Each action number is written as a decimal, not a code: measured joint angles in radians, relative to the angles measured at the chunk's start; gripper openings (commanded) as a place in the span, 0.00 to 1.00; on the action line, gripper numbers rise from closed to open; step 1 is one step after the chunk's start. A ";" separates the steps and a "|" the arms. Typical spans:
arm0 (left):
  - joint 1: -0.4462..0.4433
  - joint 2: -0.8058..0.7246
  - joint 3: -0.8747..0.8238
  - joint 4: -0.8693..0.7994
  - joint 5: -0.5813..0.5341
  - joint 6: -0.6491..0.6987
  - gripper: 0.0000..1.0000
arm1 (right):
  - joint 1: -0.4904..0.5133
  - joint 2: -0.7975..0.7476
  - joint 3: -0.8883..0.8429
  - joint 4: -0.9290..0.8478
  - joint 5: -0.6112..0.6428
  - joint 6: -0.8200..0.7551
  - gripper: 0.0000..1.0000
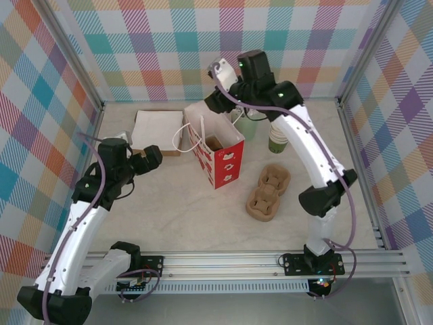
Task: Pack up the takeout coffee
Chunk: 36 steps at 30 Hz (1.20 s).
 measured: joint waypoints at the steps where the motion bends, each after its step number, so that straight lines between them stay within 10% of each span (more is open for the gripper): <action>1: 0.004 0.019 0.010 -0.002 0.006 -0.005 1.00 | 0.000 -0.033 -0.002 -0.009 0.008 0.005 0.62; 10: 0.232 0.184 0.040 0.025 0.178 -0.116 1.00 | -0.001 -0.496 -0.468 0.098 0.073 0.110 1.00; 18: 0.475 0.388 -0.055 0.264 0.416 -0.273 0.95 | -0.008 -0.732 -0.842 0.174 0.127 0.229 1.00; 36: 0.489 0.776 -0.105 0.716 0.597 -0.492 0.76 | -0.021 -0.885 -1.036 0.176 0.272 0.296 1.00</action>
